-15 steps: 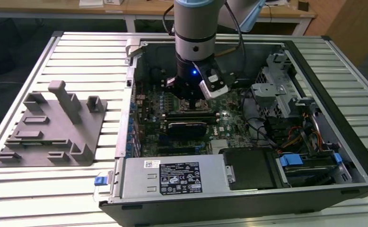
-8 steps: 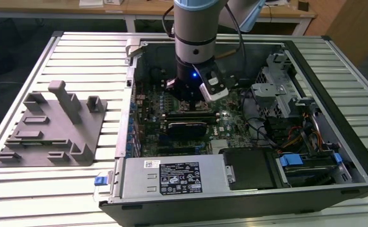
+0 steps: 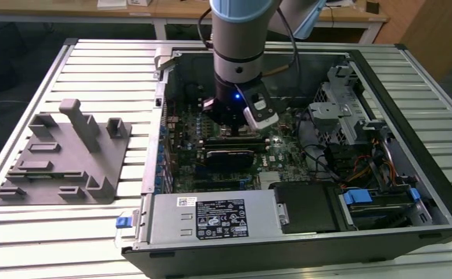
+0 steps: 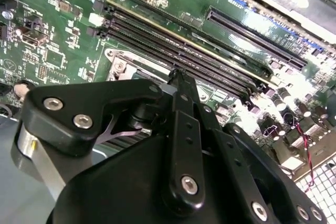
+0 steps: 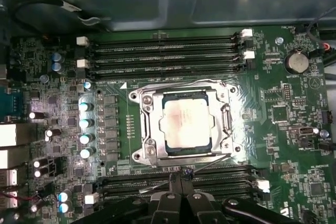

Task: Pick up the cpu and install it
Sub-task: 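Install the second cpu locking lever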

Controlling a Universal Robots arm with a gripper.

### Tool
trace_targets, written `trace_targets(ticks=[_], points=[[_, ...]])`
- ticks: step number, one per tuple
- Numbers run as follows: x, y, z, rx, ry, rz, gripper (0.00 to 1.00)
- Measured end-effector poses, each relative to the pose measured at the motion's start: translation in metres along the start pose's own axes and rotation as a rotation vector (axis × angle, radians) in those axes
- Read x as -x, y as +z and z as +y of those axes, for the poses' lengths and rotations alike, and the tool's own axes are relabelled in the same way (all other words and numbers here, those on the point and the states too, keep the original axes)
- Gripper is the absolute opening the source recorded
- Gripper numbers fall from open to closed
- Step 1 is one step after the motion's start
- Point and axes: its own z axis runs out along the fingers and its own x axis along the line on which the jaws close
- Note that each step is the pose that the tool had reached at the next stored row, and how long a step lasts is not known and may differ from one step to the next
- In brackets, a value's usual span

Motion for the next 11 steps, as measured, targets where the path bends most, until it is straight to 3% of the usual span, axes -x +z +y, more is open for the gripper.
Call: trace_targets(ticks=[11], points=[[-0.0131,0.0043,-0.0094,0.0396,0.002,0.003,0.11]])
